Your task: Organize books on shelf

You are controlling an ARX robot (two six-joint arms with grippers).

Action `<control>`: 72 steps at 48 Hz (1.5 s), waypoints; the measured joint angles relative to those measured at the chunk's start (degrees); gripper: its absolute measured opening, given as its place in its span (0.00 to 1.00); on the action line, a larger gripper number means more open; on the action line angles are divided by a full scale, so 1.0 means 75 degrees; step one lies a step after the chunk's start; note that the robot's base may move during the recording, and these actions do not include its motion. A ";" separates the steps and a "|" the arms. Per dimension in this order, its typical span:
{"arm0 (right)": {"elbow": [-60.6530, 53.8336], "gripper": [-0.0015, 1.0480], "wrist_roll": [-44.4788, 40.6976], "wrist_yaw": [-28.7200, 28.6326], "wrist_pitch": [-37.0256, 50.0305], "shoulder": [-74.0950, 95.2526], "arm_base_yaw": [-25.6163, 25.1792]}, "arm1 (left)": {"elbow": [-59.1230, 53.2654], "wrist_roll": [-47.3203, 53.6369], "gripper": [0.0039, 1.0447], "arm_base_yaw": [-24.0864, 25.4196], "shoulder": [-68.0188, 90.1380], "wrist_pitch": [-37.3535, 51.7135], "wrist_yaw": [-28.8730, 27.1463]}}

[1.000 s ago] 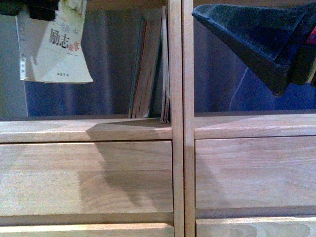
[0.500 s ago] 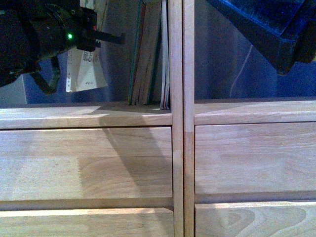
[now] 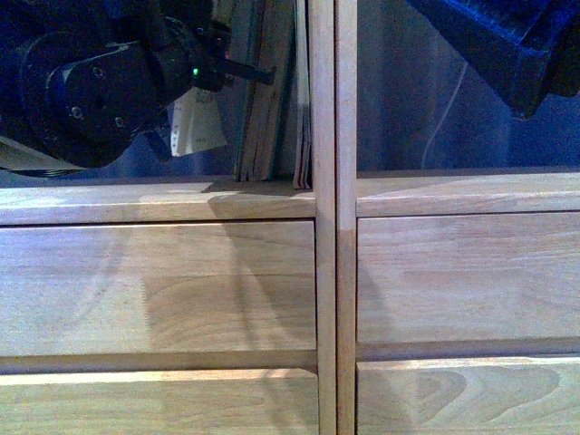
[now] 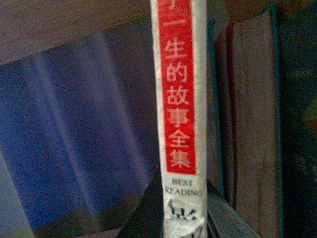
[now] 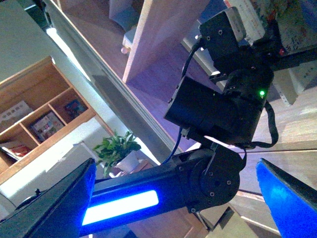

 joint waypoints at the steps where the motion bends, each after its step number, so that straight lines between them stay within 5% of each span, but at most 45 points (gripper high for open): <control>1: 0.0000 0.93 0.0000 0.0000 0.0000 0.0000 0.0000 | 0.0041 0.0006 0.06 -0.0026 0.0015 -0.0023 0.0000; 48: 0.0000 0.93 0.0000 0.0000 0.0000 0.0000 0.0000 | 0.0017 -0.0382 0.06 0.0230 0.0358 -0.0271 0.0076; 72: 0.0000 0.93 0.0000 0.0000 0.0000 0.0000 0.0000 | -0.0629 -0.0612 0.82 0.0187 0.0294 0.0154 0.0405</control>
